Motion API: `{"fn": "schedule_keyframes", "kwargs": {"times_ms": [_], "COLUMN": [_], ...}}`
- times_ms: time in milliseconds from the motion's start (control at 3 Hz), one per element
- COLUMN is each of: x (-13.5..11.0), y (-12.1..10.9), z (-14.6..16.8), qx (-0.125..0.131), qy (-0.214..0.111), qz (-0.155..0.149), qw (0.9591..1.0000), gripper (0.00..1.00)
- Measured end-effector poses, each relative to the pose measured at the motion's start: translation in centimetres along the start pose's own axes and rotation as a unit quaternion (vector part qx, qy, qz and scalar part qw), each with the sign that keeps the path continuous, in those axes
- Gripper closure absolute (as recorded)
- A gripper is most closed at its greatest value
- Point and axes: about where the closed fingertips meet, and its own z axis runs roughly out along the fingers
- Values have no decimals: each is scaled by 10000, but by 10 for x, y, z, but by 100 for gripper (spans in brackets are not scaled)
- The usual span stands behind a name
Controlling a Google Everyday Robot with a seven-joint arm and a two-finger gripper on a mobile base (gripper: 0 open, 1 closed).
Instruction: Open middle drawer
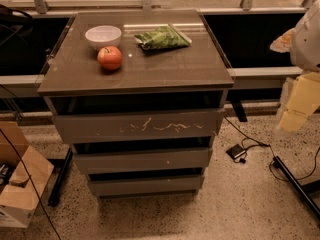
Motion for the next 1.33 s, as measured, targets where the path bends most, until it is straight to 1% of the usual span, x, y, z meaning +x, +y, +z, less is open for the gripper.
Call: {"fn": "schedule_keyframes", "kwargs": {"times_ms": [333, 667, 1000, 1333], "x": [0, -3, -12, -16], "y": [0, 7, 27, 38], "z": [0, 32, 103, 149], "qx": [0, -202, -477, -669], "qy": [0, -166, -663, -1164], "qz": [0, 41, -195, -438], "qw": [10000, 9996, 9965, 9900], "gripper": [0, 0, 0, 0]}}
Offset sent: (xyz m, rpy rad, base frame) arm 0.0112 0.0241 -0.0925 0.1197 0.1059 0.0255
